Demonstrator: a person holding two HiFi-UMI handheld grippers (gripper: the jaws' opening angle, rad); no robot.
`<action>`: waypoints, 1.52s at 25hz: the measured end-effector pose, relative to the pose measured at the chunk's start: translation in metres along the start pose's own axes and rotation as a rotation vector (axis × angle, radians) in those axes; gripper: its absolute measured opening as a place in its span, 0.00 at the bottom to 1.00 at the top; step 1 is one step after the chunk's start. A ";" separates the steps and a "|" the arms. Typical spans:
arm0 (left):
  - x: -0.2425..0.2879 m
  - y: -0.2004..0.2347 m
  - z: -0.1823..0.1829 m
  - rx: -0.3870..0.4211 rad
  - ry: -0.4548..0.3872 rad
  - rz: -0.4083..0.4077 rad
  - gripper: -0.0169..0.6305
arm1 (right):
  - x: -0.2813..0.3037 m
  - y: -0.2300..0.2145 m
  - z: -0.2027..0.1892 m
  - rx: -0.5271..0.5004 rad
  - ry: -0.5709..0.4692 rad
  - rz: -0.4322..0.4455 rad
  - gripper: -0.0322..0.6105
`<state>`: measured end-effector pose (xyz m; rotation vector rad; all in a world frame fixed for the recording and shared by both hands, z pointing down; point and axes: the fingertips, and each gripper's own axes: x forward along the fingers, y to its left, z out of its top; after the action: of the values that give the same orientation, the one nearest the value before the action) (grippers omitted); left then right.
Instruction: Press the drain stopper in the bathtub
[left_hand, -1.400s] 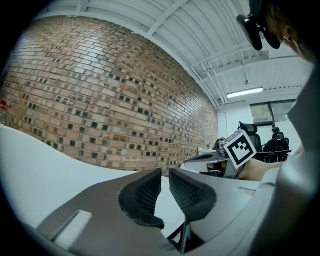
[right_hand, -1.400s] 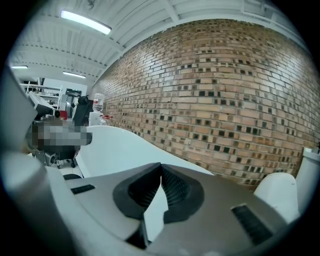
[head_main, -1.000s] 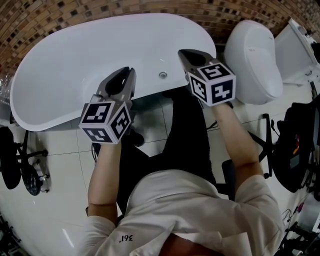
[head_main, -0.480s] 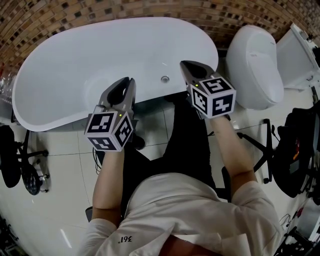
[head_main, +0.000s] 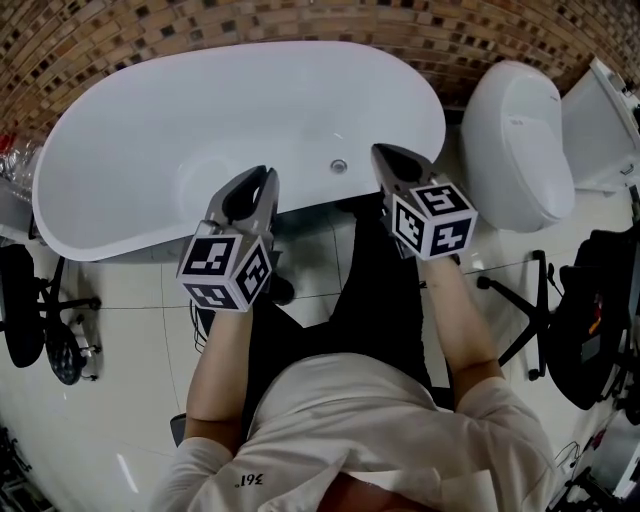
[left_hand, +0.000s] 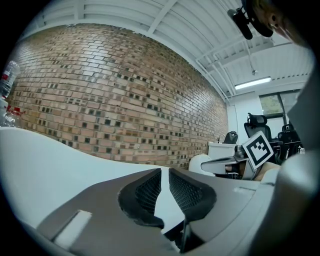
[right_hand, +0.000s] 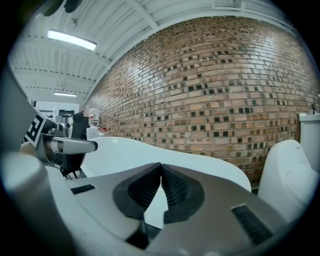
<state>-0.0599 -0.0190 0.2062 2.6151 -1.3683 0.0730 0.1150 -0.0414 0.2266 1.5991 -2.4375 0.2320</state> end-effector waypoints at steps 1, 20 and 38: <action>0.000 0.000 -0.001 0.001 0.001 0.000 0.11 | 0.000 0.000 -0.001 -0.001 -0.001 0.003 0.07; 0.002 -0.004 -0.013 0.008 0.010 0.000 0.11 | -0.007 -0.003 0.000 -0.039 -0.039 -0.011 0.08; 0.004 -0.011 -0.018 0.009 0.023 -0.018 0.11 | -0.004 -0.001 -0.008 -0.042 -0.008 -0.001 0.08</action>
<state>-0.0476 -0.0124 0.2224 2.6250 -1.3397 0.1060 0.1182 -0.0361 0.2329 1.5873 -2.4308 0.1727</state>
